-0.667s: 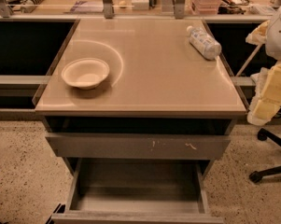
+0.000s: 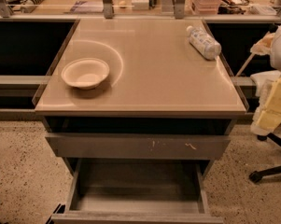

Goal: Close middle drawer

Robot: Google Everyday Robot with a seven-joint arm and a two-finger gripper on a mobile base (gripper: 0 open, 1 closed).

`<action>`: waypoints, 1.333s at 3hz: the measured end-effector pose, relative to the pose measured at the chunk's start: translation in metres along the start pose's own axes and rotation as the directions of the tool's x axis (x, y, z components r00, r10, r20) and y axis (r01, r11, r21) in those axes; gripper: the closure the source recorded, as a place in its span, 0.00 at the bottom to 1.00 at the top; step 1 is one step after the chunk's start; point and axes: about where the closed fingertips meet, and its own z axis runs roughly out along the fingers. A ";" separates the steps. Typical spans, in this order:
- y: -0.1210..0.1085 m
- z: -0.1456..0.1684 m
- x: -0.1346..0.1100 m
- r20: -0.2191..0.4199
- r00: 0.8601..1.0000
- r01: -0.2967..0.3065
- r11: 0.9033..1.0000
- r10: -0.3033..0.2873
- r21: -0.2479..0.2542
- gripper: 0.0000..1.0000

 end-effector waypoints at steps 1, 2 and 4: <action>0.033 0.008 0.042 -0.016 0.998 -0.064 0.998 0.064 -0.019 0.00; 0.079 0.018 0.081 -0.052 0.992 -0.115 0.991 0.112 -0.068 0.00; 0.119 0.031 0.108 -0.058 0.993 -0.109 0.987 0.103 -0.120 0.00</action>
Offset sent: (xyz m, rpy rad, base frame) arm -0.1526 -0.0788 -0.0900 0.0003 0.1906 -0.1627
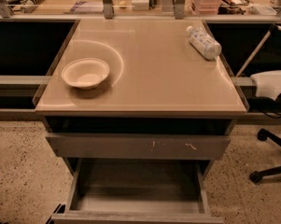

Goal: Close middle drawer

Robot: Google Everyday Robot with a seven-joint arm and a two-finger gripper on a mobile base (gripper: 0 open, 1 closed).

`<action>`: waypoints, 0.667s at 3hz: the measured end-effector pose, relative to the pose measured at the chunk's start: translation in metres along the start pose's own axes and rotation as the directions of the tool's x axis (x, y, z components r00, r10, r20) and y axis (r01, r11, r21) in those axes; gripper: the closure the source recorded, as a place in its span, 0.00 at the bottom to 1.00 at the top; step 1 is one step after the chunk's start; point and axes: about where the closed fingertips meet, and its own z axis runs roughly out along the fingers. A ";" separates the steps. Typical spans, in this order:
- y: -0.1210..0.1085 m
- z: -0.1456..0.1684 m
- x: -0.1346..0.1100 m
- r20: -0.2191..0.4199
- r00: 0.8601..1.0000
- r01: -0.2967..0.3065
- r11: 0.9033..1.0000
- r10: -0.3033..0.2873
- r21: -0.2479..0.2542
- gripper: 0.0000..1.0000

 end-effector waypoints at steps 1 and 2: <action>0.006 0.009 -0.003 0.027 0.999 0.021 1.000 -0.021 -0.005 0.00; 0.037 0.048 0.023 0.133 0.991 -0.019 0.999 0.024 -0.034 0.00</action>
Offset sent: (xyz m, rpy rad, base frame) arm -0.1184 0.0472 -0.1274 0.6129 -0.1086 0.2968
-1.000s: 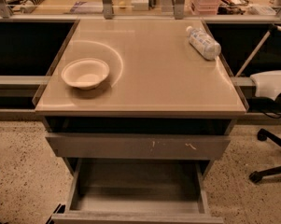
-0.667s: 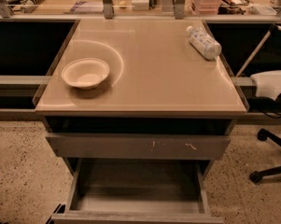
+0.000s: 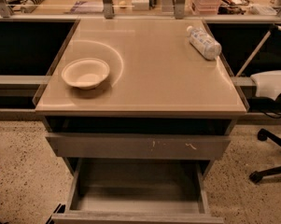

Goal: Close middle drawer

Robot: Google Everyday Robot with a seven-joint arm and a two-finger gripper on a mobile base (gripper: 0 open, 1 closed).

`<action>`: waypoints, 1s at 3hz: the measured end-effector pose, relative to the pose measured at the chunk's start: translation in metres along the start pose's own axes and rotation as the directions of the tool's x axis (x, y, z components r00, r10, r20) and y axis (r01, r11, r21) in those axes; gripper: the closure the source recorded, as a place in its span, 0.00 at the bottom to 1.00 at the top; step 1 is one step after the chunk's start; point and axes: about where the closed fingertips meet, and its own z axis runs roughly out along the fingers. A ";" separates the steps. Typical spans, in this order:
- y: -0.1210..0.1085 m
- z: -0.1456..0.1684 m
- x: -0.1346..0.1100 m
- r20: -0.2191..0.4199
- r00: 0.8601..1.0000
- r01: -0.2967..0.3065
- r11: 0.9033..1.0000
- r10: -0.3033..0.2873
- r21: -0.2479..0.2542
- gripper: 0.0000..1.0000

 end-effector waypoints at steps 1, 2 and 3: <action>0.058 0.063 0.020 0.174 0.983 -0.036 0.992 0.057 -0.125 0.00; 0.109 0.110 0.022 0.313 0.949 0.052 0.962 0.036 -0.268 0.00; 0.145 0.144 0.014 0.395 0.917 0.202 0.911 -0.047 -0.359 0.00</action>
Offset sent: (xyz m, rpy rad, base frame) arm -0.1429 0.0791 -0.1720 0.5899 0.1579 0.3506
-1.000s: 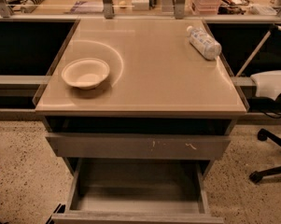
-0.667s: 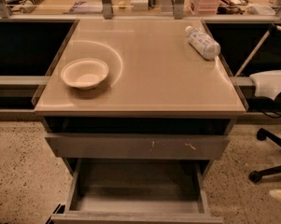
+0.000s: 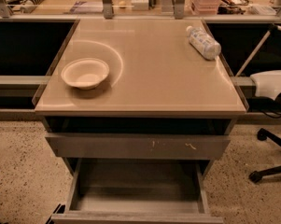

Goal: Close middle drawer

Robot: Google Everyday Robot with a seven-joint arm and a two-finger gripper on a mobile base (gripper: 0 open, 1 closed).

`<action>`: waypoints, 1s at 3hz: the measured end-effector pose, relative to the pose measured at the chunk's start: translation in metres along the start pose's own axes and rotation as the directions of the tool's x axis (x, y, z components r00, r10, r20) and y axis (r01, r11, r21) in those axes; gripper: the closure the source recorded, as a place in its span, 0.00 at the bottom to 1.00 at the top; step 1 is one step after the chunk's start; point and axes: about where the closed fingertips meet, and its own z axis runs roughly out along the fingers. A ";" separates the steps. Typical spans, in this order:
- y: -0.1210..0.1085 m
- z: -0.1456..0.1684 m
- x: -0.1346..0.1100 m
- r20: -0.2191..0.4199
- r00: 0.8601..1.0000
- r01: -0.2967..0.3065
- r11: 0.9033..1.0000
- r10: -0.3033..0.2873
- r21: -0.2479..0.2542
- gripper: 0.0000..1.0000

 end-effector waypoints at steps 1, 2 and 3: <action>0.000 0.000 0.000 0.000 1.000 0.000 1.000 0.000 0.000 0.00; -0.017 0.013 0.011 0.063 0.998 -0.008 0.996 0.002 0.093 0.00; -0.076 0.022 0.025 0.201 0.979 -0.074 0.958 0.018 0.277 0.00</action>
Offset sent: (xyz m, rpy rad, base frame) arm 0.0469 -0.0115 -0.0724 0.1617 -0.2617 -0.3063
